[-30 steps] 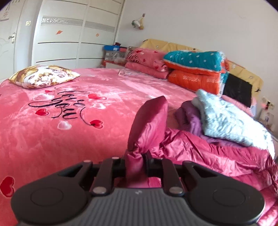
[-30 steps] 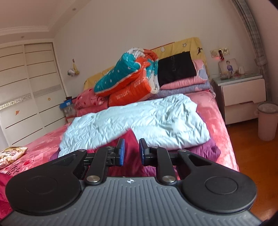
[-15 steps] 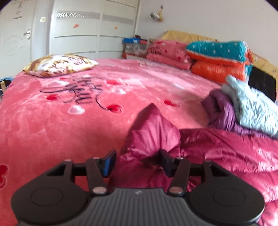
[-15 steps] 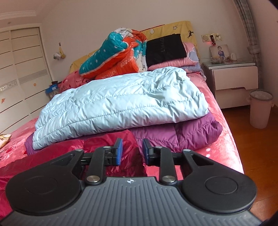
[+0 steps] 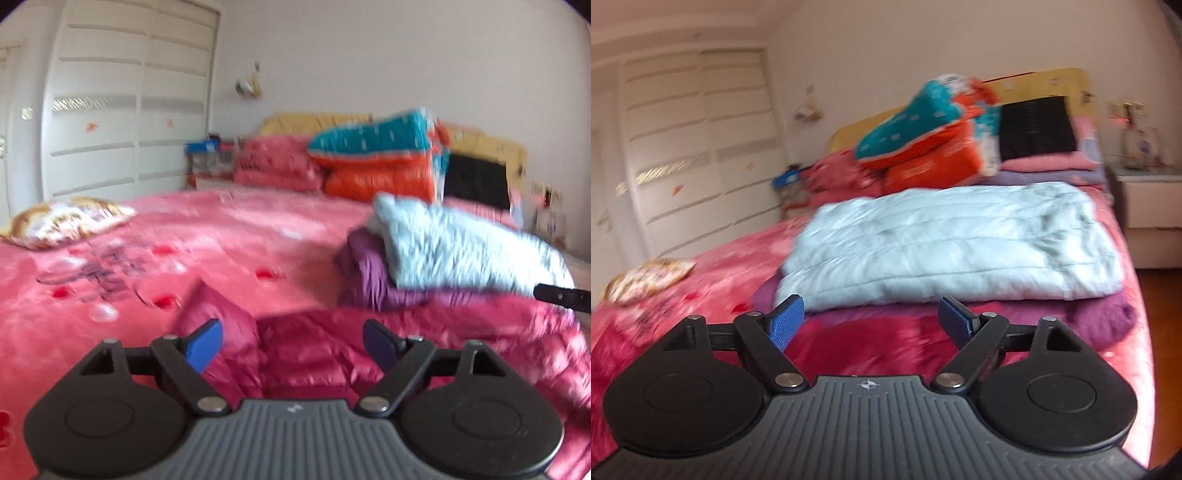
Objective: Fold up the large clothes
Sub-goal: 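Open both grippers and smooth the folded red jacket flat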
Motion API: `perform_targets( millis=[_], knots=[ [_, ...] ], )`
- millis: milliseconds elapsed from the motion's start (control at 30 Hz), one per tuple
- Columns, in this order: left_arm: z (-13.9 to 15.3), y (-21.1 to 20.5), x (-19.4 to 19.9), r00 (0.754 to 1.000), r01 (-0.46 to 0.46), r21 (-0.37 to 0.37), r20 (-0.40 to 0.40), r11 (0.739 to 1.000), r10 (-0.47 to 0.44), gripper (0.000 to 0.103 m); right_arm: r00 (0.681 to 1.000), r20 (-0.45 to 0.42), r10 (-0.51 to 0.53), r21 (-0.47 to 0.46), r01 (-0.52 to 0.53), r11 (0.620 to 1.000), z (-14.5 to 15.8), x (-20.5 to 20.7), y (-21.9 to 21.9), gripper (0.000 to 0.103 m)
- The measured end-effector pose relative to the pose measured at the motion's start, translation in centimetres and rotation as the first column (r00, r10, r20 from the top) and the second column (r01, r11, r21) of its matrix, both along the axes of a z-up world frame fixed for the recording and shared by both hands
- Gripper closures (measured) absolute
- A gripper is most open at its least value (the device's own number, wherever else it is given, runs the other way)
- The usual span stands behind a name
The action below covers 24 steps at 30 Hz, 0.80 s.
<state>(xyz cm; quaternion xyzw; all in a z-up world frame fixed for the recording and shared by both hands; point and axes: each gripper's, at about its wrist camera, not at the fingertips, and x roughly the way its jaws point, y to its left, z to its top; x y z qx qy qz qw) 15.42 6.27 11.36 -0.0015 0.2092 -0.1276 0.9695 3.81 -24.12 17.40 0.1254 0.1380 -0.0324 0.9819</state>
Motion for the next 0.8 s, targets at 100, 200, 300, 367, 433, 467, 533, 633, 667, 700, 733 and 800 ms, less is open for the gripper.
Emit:
perform_targets(
  millis=[100, 200, 300, 367, 433, 467, 533, 633, 667, 700, 733, 800],
  knots=[
    [-2.1, 0.0, 2.4, 0.998, -0.036, 0.008, -0.059, 0.999, 0.036, 0.02, 0.992, -0.082, 0.093, -0.091, -0.1, 0.991, -0.7, 1.3, 2.8, 0.002],
    [-3.5, 1.0, 3.9, 0.995, -0.076, 0.003, -0.071, 0.997, 0.076, 0.02, 0.984, -0.163, 0.074, -0.199, -0.106, 0.974, -2.2, 2.7, 4.4, 0.002],
    [-4.3, 1.6, 5.1, 0.992, -0.101, -0.017, -0.072, 0.995, 0.1, 0.019, 0.978, -0.208, 0.011, -0.266, -0.067, 0.962, -3.8, 4.2, 4.3, 0.0],
    [-4.7, 1.5, 5.9, 0.99, -0.118, -0.015, -0.077, 0.993, 0.116, 0.016, 0.976, -0.218, -0.019, -0.242, -0.035, 0.97, -4.4, 5.2, 3.4, 0.0],
    [-5.4, 1.4, 6.9, 0.988, -0.13, -0.018, -0.088, 0.991, 0.128, 0.013, 0.971, -0.237, -0.042, -0.185, -0.002, 0.983, -4.8, 6.2, 2.1, 0.0],
    [-5.7, 1.4, 7.2, 0.986, -0.137, -0.02, -0.097, 0.99, 0.134, 0.01, 0.967, -0.248, -0.052, -0.156, 0.014, 0.988, -5.2, 6.7, 1.3, 0.0],
    [-6.4, 1.6, 8.0, 0.983, -0.148, -0.035, -0.117, 0.988, 0.143, 0.008, 0.959, -0.263, -0.104, -0.132, 0.071, 0.989, -5.7, 7.3, 0.3, 0.0],
    [-7.4, 2.1, 8.8, 0.979, -0.156, -0.066, -0.14, 0.986, 0.146, 0.006, 0.953, -0.278, -0.121, -0.078, 0.103, 0.992, -6.7, 7.5, -0.7, 0.0],
    [-7.7, 2.1, 9.0, 0.979, -0.156, -0.072, -0.145, 0.985, 0.144, 0.005, 0.952, -0.282, -0.118, -0.06, 0.105, 0.993, -7.1, 7.7, -1.0, 0.0],
    [-8.0, 2.2, 9.2, 0.978, -0.154, -0.077, -0.153, 0.985, 0.141, 0.004, 0.951, -0.286, -0.12, -0.059, 0.108, 0.992, -7.3, 8.0, -1.0, 0.0],
    [-8.3, 2.2, 9.4, 0.977, -0.153, -0.084, -0.162, 0.985, 0.138, 0.003, 0.95, -0.288, -0.122, -0.065, 0.107, 0.992, -7.5, 8.2, -0.8, 0.0],
    [-8.7, 2.4, 9.6, 0.976, -0.154, -0.097, -0.17, 0.983, 0.136, 0.002, 0.949, -0.291, -0.118, -0.072, 0.102, 0.992, -7.9, 9.0, -0.7, 0.0]
  ],
)
